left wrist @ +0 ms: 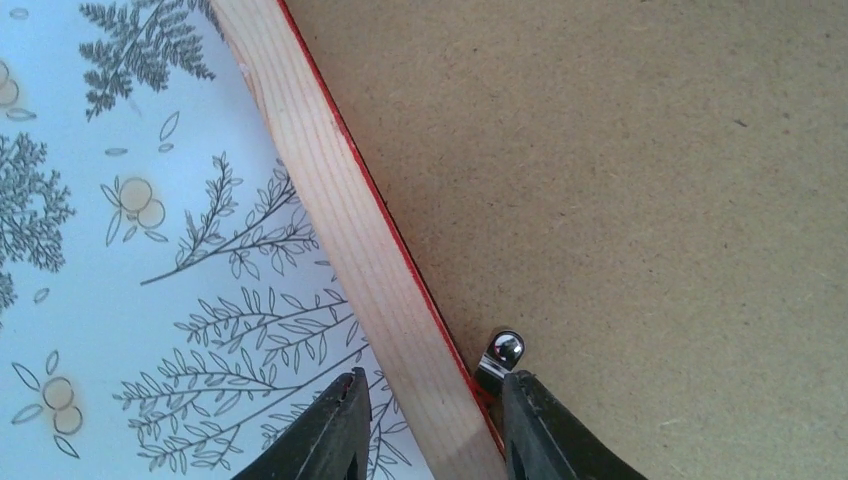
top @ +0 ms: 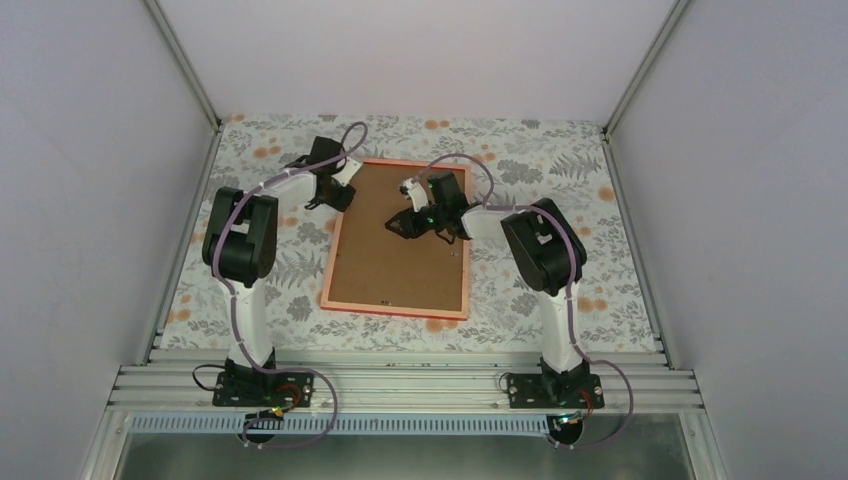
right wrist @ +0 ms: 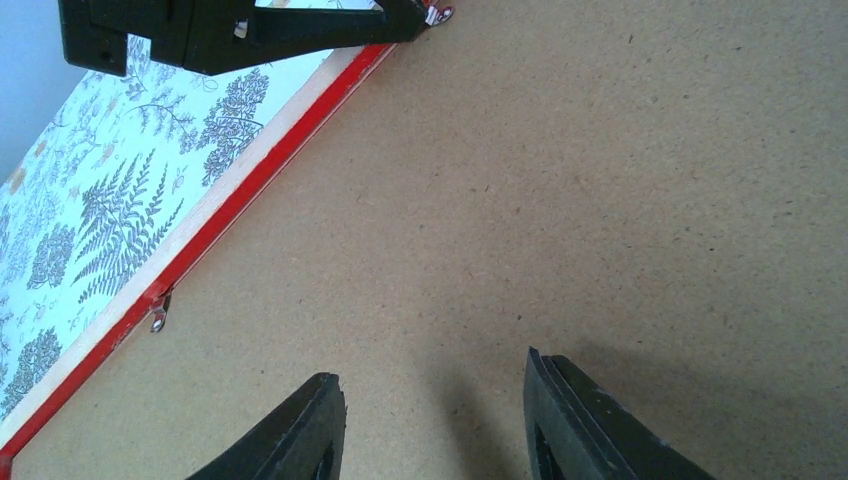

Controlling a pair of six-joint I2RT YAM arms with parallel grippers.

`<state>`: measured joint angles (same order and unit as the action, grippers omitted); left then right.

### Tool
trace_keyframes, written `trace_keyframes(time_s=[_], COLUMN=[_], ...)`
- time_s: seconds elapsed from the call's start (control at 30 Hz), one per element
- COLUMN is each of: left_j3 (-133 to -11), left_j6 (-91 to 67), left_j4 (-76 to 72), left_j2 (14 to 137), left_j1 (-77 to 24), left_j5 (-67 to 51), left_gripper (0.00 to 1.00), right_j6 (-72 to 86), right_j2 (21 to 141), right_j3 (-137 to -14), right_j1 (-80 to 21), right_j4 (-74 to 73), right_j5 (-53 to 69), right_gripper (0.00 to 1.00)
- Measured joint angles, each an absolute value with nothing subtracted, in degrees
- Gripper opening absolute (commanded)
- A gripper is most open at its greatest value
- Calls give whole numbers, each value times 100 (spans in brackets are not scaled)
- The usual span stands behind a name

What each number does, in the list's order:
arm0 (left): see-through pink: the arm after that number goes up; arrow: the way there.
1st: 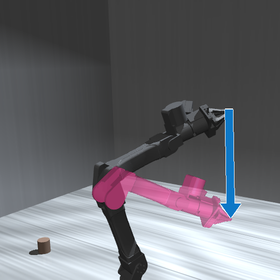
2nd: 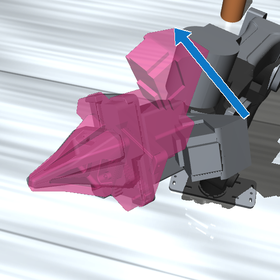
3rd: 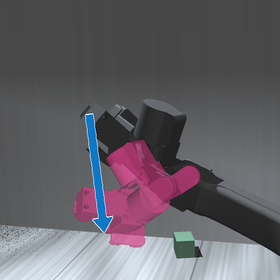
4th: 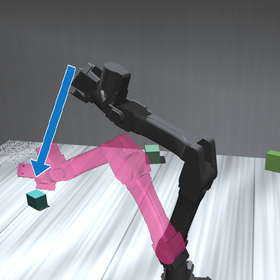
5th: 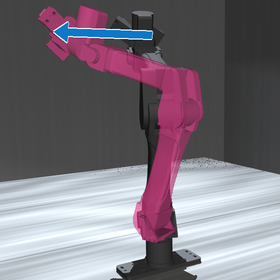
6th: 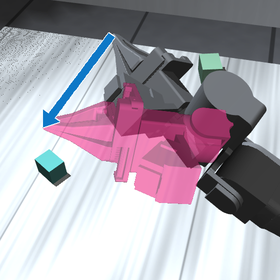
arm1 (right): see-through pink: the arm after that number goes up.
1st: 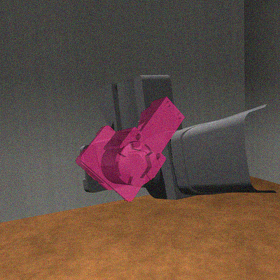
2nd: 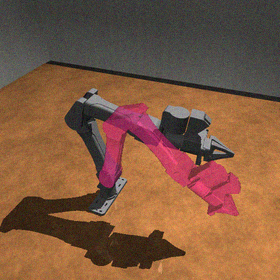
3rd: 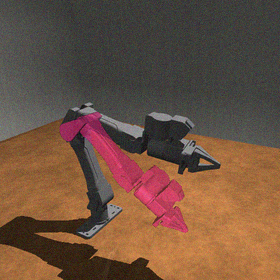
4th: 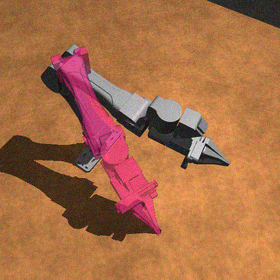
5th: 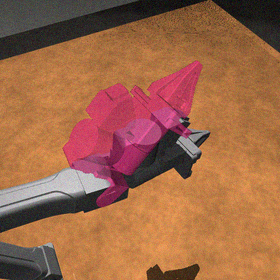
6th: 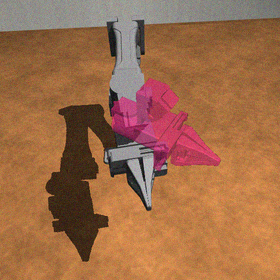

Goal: Put the photo into the frame

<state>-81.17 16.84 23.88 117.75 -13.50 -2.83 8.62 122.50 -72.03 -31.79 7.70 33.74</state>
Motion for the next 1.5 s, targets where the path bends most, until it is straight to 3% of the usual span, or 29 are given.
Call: trace_keyframes(time_s=[0.3, 0.4, 0.47, 0.6, 0.7, 1.07, 1.27, 1.5], left_j3=[-7806, -7797, -7800, -7570, -6875, -4788, -3660, -3188], left_j6=[823, 652, 617, 860, 1299, 4495, 5072, 5148], left_j4=[2196, 2182, 2189, 2058, 2110, 2926, 3059, 2394], left_j2=[11636, 11631, 11633, 11452, 10724, 7164, 6733, 6845], left_j1=[-1498, -1568, -1568, -1496, -1411, -2051, -3312, -4370], left_j5=[222, 471, 414, 172, -123, -2327, -2613, -2241], left_gripper=[37, 32, 40, 78, 89, 87, 79, 74], right_j6=[814, 775, 749, 694, 644, -115, -1111, -1570], right_j2=[12162, 12132, 12116, 12101, 12042, 11222, 10624, 11168], right_j3=[-7043, -6954, -6932, -6932, -6984, -7039, -6523, -6189], right_j1=[-3256, -3262, -3267, -3269, -3269, -3269, -3485, -3951], right_j4=[843, 921, 934, 913, 768, -821, -1542, -1955], right_j5=[3201, 3148, 3127, 3107, 3162, 4497, 5245, 5352], right_gripper=[45, 44, 45, 47, 49, 48, 35, 27])
